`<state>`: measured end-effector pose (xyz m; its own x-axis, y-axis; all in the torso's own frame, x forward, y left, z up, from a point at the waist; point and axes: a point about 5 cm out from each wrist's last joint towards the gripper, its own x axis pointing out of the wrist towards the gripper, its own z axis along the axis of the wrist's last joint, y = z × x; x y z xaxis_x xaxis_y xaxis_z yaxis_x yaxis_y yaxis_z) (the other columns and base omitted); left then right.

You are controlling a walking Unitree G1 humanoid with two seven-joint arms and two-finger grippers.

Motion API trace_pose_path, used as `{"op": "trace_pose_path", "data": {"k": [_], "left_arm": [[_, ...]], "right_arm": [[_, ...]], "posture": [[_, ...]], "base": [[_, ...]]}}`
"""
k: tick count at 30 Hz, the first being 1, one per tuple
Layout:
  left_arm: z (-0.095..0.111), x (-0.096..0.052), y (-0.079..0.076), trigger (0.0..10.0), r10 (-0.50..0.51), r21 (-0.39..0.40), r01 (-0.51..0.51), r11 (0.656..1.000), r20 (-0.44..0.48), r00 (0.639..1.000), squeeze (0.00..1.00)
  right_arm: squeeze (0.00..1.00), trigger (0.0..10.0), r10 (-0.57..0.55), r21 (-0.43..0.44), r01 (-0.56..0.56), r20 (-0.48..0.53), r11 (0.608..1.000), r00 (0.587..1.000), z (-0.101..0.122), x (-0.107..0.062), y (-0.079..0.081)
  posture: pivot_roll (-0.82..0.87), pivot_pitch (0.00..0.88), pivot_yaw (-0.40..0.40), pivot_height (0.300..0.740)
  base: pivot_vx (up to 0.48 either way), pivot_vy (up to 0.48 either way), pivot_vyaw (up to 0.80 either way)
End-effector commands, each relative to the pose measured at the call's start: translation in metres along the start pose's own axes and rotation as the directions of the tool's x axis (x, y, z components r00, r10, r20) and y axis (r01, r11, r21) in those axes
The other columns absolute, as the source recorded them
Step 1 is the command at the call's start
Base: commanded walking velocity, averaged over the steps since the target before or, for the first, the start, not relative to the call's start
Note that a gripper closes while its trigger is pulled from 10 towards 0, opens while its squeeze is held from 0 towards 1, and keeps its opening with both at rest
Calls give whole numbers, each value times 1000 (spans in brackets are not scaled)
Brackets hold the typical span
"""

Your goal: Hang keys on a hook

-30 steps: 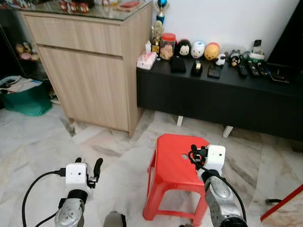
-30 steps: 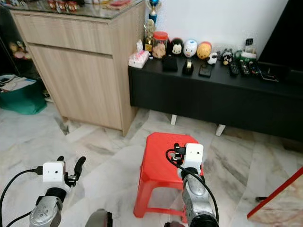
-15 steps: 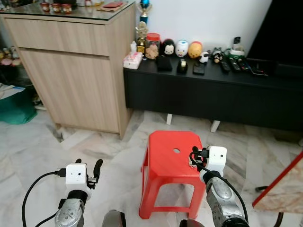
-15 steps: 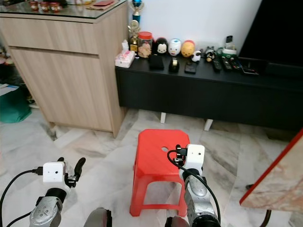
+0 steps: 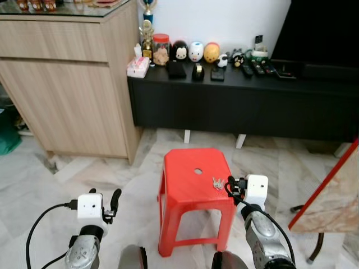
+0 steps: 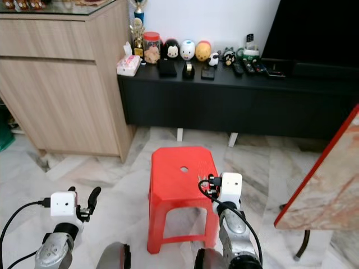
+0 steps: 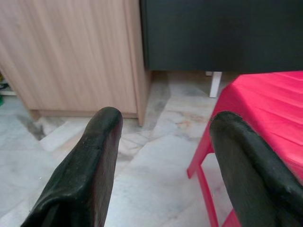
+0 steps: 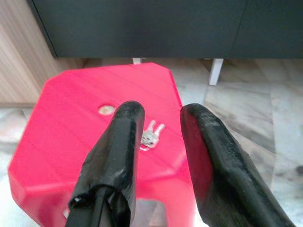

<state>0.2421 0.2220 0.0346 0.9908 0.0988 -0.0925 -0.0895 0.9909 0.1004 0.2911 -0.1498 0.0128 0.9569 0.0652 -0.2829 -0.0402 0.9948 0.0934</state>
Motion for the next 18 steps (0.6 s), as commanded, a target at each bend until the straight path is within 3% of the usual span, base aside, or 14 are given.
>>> {"op": "trace_pose_path", "data": {"k": [1, 8, 18], "left_arm": [[1, 3, -4, 10000, -14, -10, 14, 1000, -11, 1000, 0], [0, 4, -4, 10000, -23, -15, 23, 1000, -19, 1000, 0], [0, 4, -6, 10000, -33, -23, 33, 999, -24, 999, 0]], "right_arm": [[0, 10000, -8, -28, 8, -2, 1000, 1000, 1, 0, -7], [0, 10000, -15, -24, 15, -4, 1000, 1000, 1, 0, -9], [0, 10000, -11, -6, 10, -29, 1000, 1000, -3, -1, -10]], "posture": [[113, 0, -64, 606], [113, 0, -63, 606], [115, 0, -63, 606]], "base": [[0, 0, 725], [0, 0, 789], [0, 0, 0]]}}
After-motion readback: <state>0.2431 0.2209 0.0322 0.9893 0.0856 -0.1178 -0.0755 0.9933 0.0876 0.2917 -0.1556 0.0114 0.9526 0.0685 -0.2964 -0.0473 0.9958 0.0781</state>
